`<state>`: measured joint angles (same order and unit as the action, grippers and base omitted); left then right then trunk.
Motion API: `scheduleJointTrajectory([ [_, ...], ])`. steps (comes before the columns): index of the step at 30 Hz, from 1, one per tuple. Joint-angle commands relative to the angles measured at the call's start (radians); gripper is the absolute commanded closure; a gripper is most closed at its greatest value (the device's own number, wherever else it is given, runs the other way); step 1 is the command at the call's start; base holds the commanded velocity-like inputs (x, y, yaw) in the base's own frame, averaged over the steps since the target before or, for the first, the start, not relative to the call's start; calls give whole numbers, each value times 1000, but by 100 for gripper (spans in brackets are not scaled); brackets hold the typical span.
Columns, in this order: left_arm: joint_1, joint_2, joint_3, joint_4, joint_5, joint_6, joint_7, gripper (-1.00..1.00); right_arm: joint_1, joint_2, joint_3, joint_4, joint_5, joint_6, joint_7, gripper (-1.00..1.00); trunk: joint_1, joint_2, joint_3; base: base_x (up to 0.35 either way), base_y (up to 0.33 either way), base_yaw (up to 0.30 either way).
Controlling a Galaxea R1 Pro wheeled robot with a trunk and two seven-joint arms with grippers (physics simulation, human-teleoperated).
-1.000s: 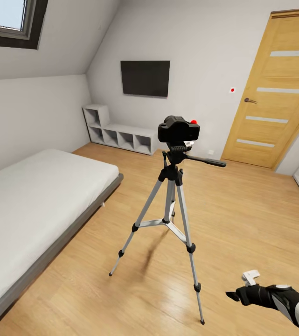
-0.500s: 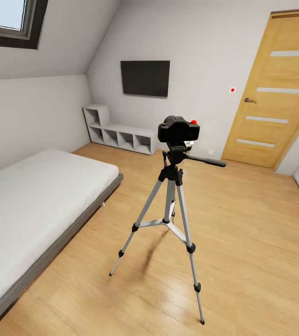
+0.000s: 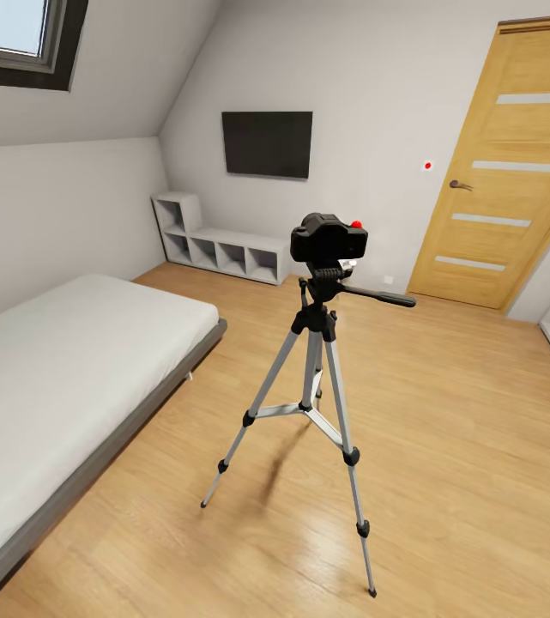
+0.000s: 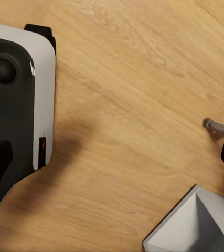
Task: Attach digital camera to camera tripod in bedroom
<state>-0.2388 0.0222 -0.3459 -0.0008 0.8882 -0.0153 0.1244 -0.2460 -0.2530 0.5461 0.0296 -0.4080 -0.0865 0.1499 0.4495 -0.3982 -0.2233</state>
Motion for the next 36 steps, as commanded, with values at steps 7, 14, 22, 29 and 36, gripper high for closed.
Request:
scheduleJointTrajectory([
  [7, -1, 1, -8, -2, 7, -3, 3, -100, -1, 11, 6, 4, -11, -3, -7, -100, 0, -2, -2, 0, 0, 0],
  [14, -1, 6, -11, -11, 1, -4, 3, -100, 5, 23, 8, 4, -10, -1, -10, -100, 0, -2, 1, 0, 0, 0],
  [22, -1, 7, -12, -12, -3, -5, 3, -100, 36, 84, 8, 4, -10, 31, -25, -100, 0, -2, 13, 0, 0, 0],
  [29, -1, 8, -17, -17, -7, -4, 3, -100, 43, 115, 7, 4, -10, 32, -29, -100, 0, -2, 24, 0, 0, 0],
  [36, -1, 8, -15, -16, -6, -4, 3, -100, 43, 117, 7, 4, -11, 27, -29, -100, 0, -2, 35, 0, 0, 0],
])
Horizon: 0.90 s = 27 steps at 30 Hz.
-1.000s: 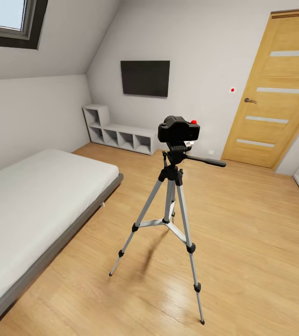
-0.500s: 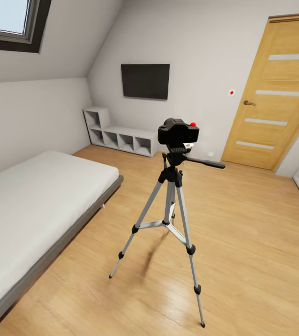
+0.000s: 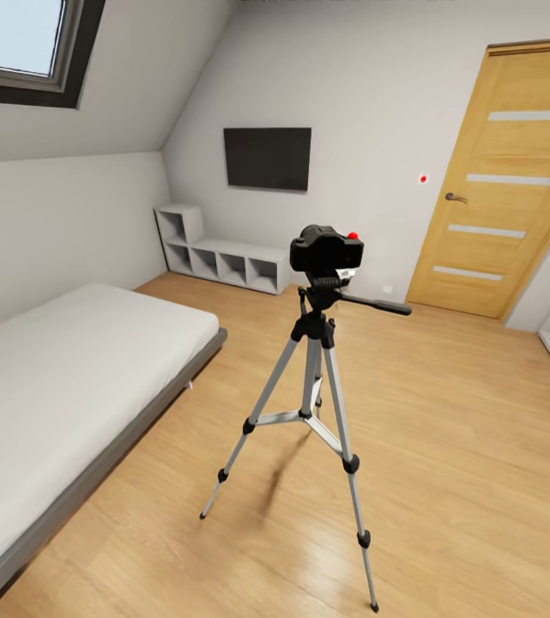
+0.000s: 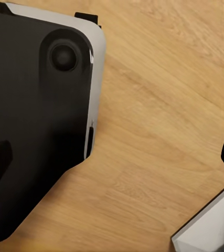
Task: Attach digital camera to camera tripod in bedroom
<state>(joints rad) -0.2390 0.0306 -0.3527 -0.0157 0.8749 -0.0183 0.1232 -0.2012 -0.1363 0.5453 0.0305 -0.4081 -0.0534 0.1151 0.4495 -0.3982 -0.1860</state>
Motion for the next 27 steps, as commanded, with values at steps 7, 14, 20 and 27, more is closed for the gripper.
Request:
scheduleJointTrajectory([
  [7, 0, 1, -11, -1, 6, -2, 4, -100, 0, 0, 8, 3, -11, -7, 7, -100, 1, -2, 9, 0, 0, 0],
  [14, 0, 0, -8, -1, 6, -1, 4, -100, 13, 0, 8, 3, -11, -20, 7, -100, 1, -2, 20, 0, 0, 0],
  [20, 0, 1, -10, -1, 6, -2, 4, -100, 16, 0, 8, 3, -11, -26, 8, -100, 1, -2, 30, 0, 0, 0],
  [27, 0, 0, -9, -1, 6, -1, 4, -100, 17, 1, 8, 3, -11, -25, 6, -100, 1, -2, 41, 0, 0, 0],
])
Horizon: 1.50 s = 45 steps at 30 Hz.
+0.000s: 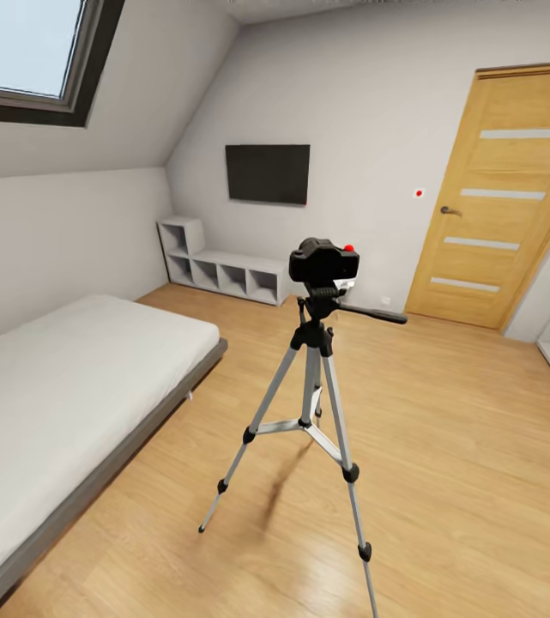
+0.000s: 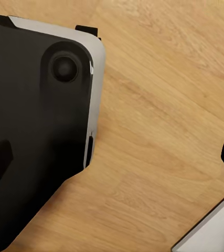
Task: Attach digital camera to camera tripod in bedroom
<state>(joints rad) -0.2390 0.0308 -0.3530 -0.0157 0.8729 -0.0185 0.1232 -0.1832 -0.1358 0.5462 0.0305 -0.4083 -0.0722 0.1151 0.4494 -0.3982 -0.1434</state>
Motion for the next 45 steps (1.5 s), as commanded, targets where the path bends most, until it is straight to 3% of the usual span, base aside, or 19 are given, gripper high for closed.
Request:
scheduleJointTrajectory([
  [1, 0, 0, -9, -1, 8, -1, 4, -100, -1, 0, 8, 3, -11, -6, 6, -100, 1, -2, 0, 0, 0, 0],
  [45, 0, 0, -9, -1, 8, -1, 4, -100, -1, 0, 8, 3, -9, -12, 6, -100, 1, -2, 69, 0, 0, 0],
])
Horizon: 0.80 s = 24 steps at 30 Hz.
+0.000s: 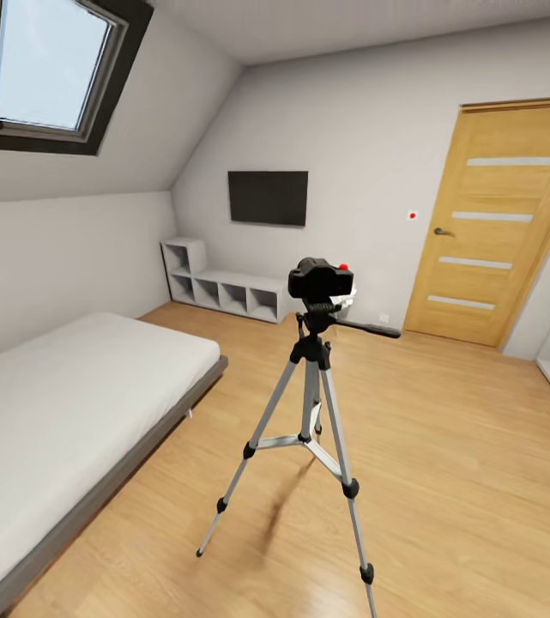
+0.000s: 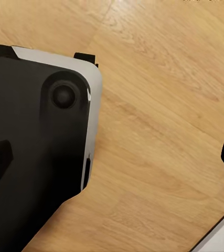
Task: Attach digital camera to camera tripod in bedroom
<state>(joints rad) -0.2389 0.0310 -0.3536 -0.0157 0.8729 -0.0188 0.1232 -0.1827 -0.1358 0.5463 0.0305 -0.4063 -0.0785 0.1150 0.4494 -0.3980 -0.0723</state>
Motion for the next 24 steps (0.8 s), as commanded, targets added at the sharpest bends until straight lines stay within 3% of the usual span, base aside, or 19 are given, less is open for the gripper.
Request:
scheduleJointTrajectory([
  [1, 0, 0, -8, -1, 8, -1, 4, -100, -1, 0, 7, 3, -11, -5, 6, -100, 1, -2, -1, 0, 0, 0],
  [18, 0, -1, -13, -2, -2, 0, 0, -100, 18, 7, 7, 3, -11, -5, 9, -100, 1, -2, 26, 0, 0, 0],
  [20, 0, -1, -14, 6, -5, 0, -16, -100, 18, 7, 8, 3, -11, -5, 9, -100, 1, -2, 29, 0, 0, 0],
  [24, 5, -4, -14, 13, -8, 9, -111, -100, 18, 7, 8, 3, -11, -5, 9, -100, 1, -2, 36, 0, 0, 0],
])
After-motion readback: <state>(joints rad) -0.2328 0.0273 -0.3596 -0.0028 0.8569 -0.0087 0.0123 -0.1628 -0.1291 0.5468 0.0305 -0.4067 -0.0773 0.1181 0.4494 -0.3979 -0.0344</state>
